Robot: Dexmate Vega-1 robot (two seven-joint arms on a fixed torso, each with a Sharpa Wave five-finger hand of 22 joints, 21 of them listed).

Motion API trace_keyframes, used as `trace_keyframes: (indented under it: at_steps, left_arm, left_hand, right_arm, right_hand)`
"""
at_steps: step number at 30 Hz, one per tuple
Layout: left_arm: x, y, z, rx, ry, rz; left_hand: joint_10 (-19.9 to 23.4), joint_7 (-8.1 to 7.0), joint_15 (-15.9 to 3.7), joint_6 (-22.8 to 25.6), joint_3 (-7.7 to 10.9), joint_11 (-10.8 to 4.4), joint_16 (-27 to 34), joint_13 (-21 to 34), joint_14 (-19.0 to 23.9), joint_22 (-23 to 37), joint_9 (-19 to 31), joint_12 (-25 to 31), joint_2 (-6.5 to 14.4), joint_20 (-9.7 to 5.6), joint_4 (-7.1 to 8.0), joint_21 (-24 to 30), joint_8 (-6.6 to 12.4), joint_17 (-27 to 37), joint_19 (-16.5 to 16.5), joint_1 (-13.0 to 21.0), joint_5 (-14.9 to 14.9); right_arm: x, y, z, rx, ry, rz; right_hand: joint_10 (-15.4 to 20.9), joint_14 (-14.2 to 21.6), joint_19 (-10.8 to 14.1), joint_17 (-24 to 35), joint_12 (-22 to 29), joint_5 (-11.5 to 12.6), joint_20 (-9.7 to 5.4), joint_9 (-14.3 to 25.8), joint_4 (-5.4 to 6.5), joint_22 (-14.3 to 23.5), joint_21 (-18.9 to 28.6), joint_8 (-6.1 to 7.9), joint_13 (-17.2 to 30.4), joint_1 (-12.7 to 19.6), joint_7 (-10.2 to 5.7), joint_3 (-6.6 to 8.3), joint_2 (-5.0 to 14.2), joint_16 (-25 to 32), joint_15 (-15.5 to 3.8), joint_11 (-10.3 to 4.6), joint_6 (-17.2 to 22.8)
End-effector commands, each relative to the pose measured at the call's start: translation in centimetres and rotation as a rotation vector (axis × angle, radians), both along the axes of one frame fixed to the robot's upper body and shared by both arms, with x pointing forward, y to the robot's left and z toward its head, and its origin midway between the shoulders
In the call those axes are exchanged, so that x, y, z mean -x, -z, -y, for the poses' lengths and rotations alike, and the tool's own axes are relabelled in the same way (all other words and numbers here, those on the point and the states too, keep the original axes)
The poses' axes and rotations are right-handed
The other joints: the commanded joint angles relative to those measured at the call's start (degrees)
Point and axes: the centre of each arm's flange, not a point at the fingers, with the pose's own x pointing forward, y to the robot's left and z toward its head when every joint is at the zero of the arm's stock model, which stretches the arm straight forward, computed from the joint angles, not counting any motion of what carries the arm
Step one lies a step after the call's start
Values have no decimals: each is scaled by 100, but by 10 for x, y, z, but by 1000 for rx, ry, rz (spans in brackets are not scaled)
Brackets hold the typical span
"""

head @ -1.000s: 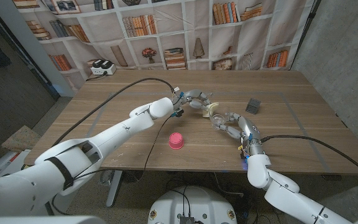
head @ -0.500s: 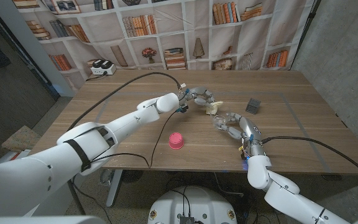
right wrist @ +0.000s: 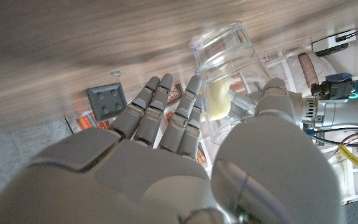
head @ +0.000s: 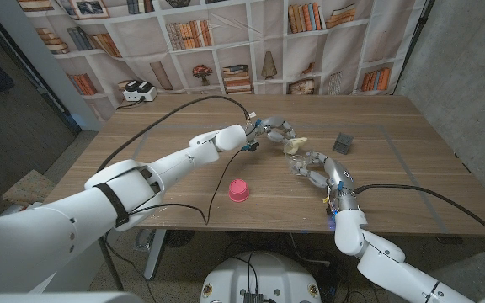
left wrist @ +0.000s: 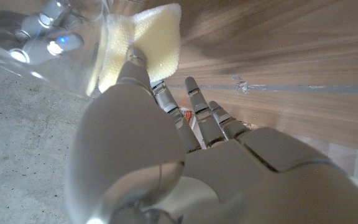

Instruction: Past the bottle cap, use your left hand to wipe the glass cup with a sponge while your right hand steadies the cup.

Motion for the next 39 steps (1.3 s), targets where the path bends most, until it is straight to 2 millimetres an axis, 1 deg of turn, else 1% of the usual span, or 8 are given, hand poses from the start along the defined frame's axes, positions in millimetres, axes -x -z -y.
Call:
trace_keyframes:
  at_steps: [1,12,20,24,26,29,34,39]
  left_arm:
    - [2,10,-9,26,1,-40]
    - [0,29,-37,72,-63,-108]
    - [0,35,-46,97,-79,-131]
    - [6,33,-46,96,-68,-99]
    - [7,31,-46,97,-66,-93]
    - [4,22,-42,95,-63,-72]
    - [0,11,-32,80,-42,-44]
    - [-3,4,-20,49,-17,-21]
  left_hand:
    - [-16,301,-778,320,120,-23,-14,34,-19,15,19,41,8,-62,70,-2,38,9,-15,-31,38]
    - [-7,316,-775,321,134,-24,-13,31,-21,15,21,44,0,-61,73,-2,42,8,-16,-30,36]
    - [-3,333,-777,325,145,-26,-13,21,-16,15,22,39,-7,-79,69,3,46,5,-5,-23,37]
    - [-4,329,-777,328,151,-25,-14,20,-16,16,22,39,-7,-79,70,3,48,5,-4,-21,37]
    - [-6,328,-777,315,153,-25,-15,19,-18,16,23,37,-9,-81,70,3,44,4,-3,-21,37]
    - [-10,319,-777,309,157,-23,-17,22,-23,16,23,39,-9,-80,73,4,42,5,-1,-23,36]
    - [-21,311,-778,300,165,-22,-18,28,-27,16,24,38,-6,-63,77,2,40,6,-8,-25,35]
    - [-26,304,-771,303,171,-23,-15,36,-23,16,25,42,-8,-63,81,2,44,6,-9,-29,33]
  right_arm:
    - [-3,-1,-4,9,-4,-13]
    - [-6,-5,-5,27,-16,-18]
    - [-9,-8,-7,32,-15,-21]
    - [-10,-9,-8,36,-18,-20]
    - [-10,-10,-9,38,-19,-20]
    - [-10,-11,-10,42,-20,-18]
    - [-10,-10,-11,45,-19,-20]
    - [-8,-9,-12,45,-14,-26]
  right_hand:
    - [56,55,60,21,-30,-10,-34,10,178,13,11,-14,10,80,-501,184,116,-9,-170,-19,560]
    - [49,56,61,21,-44,-26,-32,11,179,13,10,-30,10,77,-491,189,120,-13,-168,-26,567]
    - [59,64,61,21,-47,-38,-30,11,181,13,9,-41,11,74,-501,192,123,-12,-169,-21,570]
    - [62,62,60,21,-49,-43,-32,11,180,13,8,-46,11,73,-496,193,122,-15,-170,-20,573]
    - [65,59,60,21,-50,-46,-36,12,180,13,8,-49,11,72,-493,193,122,-17,-172,-19,573]
    - [65,57,60,21,-52,-51,-34,12,180,13,7,-52,11,72,-495,194,121,-19,-171,-19,579]
    - [65,57,61,21,-58,-58,-31,12,178,13,7,-61,11,71,-488,196,121,-20,-178,-21,578]
    - [67,62,65,21,-60,-63,-34,12,177,13,8,-67,11,72,-490,197,120,-19,-179,-21,577]
